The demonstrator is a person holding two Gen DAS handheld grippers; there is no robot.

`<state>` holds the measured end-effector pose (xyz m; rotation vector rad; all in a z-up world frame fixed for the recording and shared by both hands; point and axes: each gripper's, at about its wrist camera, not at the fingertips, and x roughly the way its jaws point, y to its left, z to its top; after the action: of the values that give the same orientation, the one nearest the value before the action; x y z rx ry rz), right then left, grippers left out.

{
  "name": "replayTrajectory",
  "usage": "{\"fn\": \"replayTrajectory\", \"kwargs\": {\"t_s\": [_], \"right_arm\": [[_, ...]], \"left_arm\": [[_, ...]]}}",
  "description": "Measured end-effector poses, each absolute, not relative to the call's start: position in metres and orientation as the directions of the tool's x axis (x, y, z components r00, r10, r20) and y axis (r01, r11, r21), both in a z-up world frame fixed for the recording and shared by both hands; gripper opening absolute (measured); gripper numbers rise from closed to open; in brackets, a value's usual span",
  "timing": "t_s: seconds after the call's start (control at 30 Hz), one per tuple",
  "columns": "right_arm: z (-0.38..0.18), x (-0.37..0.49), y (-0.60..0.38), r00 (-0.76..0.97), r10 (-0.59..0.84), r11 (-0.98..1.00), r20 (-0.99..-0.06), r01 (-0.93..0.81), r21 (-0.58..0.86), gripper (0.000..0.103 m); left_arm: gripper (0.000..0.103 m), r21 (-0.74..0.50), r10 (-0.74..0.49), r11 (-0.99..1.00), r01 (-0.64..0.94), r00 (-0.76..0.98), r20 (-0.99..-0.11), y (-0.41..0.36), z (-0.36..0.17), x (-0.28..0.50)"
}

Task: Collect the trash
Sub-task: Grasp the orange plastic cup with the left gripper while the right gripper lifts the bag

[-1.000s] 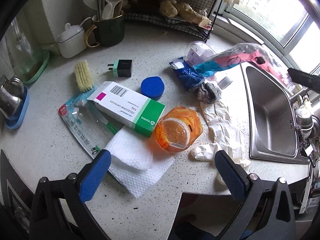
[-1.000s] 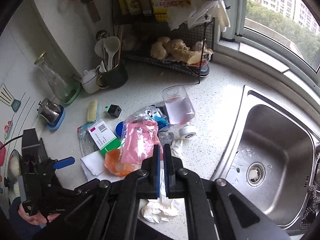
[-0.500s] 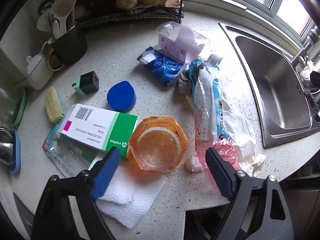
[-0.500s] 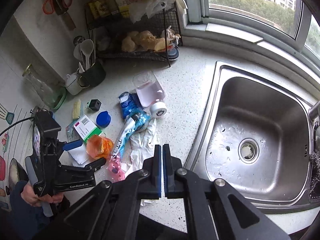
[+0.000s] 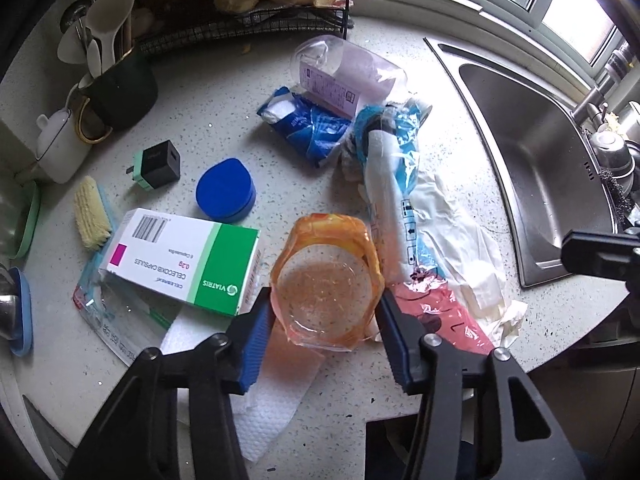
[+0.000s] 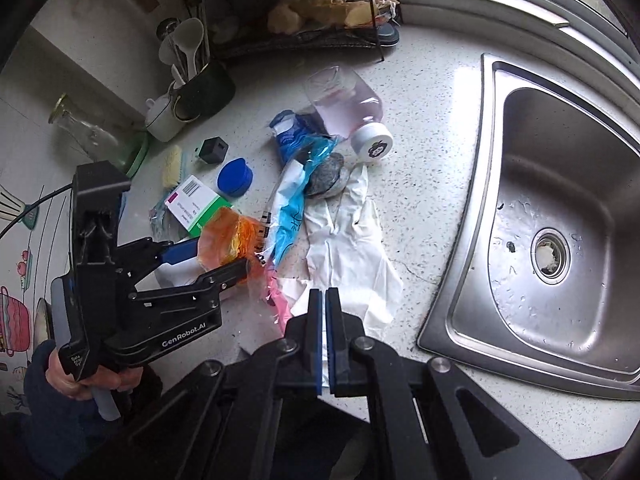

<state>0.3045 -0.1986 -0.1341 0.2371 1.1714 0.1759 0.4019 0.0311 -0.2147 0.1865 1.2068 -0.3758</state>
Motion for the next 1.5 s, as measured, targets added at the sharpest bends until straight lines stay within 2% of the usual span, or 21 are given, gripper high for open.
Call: {"fn": "replayTrajectory", "kwargs": {"t_s": [0.3, 0.37, 0.43, 0.47, 0.63, 0.8, 1.1, 1.23, 1.27, 1.33, 1.5], "right_arm": [[-0.126, 0.310, -0.180, 0.373, 0.284, 0.958, -0.884, -0.062, 0.281, 0.003], [-0.129, 0.315, -0.171, 0.363, 0.287, 0.957, -0.887, -0.074, 0.280, 0.011], [-0.133, 0.321, -0.163, 0.348, 0.284, 0.959, -0.893, -0.091, 0.269, 0.040], [-0.136, 0.323, -0.158, 0.343, 0.282, 0.960, -0.896, -0.100, 0.263, 0.045], [-0.157, 0.343, -0.135, 0.299, 0.287, 0.958, -0.910, -0.116, 0.264, 0.052], [-0.175, 0.364, -0.114, 0.269, 0.293, 0.955, -0.917, -0.122, 0.270, 0.054], [-0.199, 0.395, -0.100, 0.239, 0.279, 0.960, -0.930, -0.103, 0.262, 0.054], [-0.204, 0.395, -0.092, 0.239, 0.238, 0.969, -0.942, -0.130, 0.211, 0.053], [-0.206, 0.395, -0.090, 0.238, 0.237, 0.968, -0.942, -0.137, 0.209, 0.050], [-0.210, 0.393, -0.087, 0.231, 0.238, 0.967, -0.943, -0.144, 0.208, 0.029], [-0.201, 0.375, -0.088, 0.275, 0.214, 0.969, -0.937, -0.182, 0.168, 0.013]], "left_arm": [[0.048, -0.110, -0.248, 0.932, 0.346, 0.387, -0.888, 0.056, -0.160, 0.381], [0.048, -0.123, -0.255, 0.938, 0.325, 0.403, -0.879, 0.064, -0.150, 0.373], [0.048, -0.124, -0.249, 0.945, 0.303, 0.420, -0.873, 0.073, -0.144, 0.364], [0.048, -0.125, -0.243, 0.950, 0.286, 0.426, -0.871, 0.080, -0.143, 0.359], [0.048, -0.141, -0.220, 0.968, 0.206, 0.437, -0.872, 0.105, -0.146, 0.346], [0.049, -0.136, -0.191, 0.979, 0.154, 0.438, -0.879, 0.125, -0.153, 0.347], [0.049, -0.135, -0.173, 0.984, 0.118, 0.423, -0.889, 0.139, -0.168, 0.353], [0.049, -0.136, -0.167, 0.985, 0.103, 0.421, -0.891, 0.141, -0.172, 0.352], [0.049, -0.135, -0.165, 0.986, 0.100, 0.422, -0.891, 0.141, -0.173, 0.351], [0.049, -0.129, -0.157, 0.987, 0.094, 0.423, -0.893, 0.141, -0.173, 0.348], [0.049, -0.128, -0.152, 0.988, 0.084, 0.432, -0.889, 0.137, -0.169, 0.339]]}}
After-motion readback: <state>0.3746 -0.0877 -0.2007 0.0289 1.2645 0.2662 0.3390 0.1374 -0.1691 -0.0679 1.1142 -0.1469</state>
